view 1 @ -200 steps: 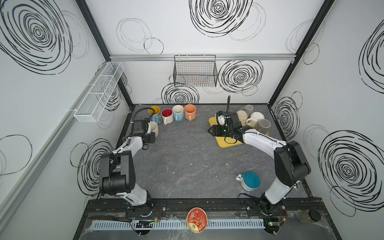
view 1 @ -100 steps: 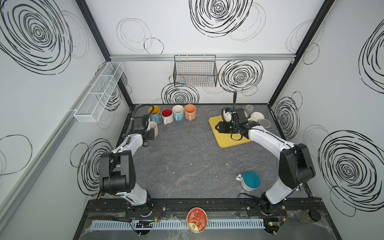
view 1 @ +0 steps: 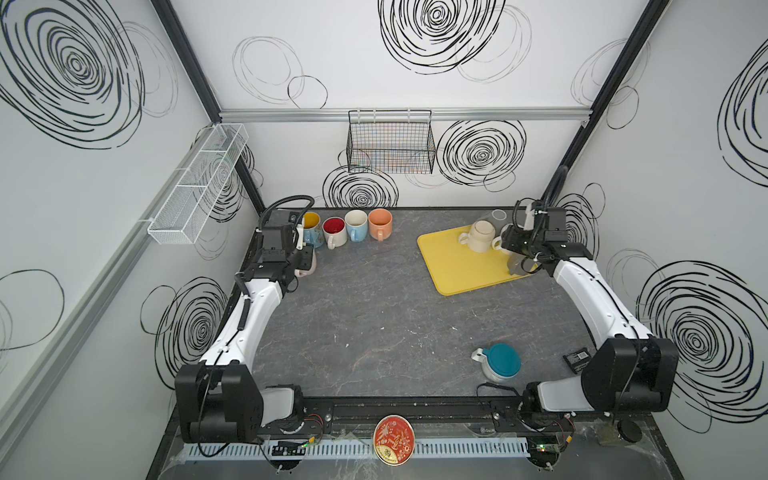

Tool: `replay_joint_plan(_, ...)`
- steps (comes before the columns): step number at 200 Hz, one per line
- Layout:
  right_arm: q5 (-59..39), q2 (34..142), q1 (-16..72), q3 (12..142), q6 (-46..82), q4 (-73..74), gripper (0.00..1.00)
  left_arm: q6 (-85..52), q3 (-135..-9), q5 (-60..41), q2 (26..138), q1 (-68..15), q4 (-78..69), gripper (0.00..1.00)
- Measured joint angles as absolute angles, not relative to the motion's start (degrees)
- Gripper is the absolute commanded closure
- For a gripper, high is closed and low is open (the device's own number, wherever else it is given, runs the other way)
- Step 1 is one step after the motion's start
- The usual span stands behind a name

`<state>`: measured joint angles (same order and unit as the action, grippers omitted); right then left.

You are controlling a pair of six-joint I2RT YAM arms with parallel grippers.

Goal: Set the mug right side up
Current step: 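Set the pale pink mug beside the upright mugs while the right moves over the tray, then grasp the grey mug with the right gripper while the left returns toward the tray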

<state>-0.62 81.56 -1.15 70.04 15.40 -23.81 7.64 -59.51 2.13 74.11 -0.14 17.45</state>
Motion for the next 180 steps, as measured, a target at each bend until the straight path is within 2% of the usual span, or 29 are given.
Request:
replay_joint_plan(44,-0.34,89.89,-8.71,74.37,17.74,-25.06,0.3,1.45,-55.99,1.74,77.49,-18.02,11.2,0.43)
replay_joint_plan(73,0.05,97.1,-9.56,78.96,18.5,-27.22,0.22,-4.67,-55.64,-0.84,85.43,-27.79,3.29,0.43)
replay_joint_plan(93,0.78,101.12,-10.07,82.96,18.63,-29.45,0.22,-7.44,-57.56,-2.44,91.94,-32.71,-0.23,0.43)
replay_joint_plan(126,0.95,106.98,-11.49,90.54,18.68,-33.82,0.21,-9.78,-63.42,-4.93,99.85,-37.58,-2.98,0.43)
replay_joint_plan(180,0.43,115.48,-12.88,99.42,18.17,-38.63,0.25,-12.71,-64.25,-7.57,101.32,-38.72,-7.86,0.43)
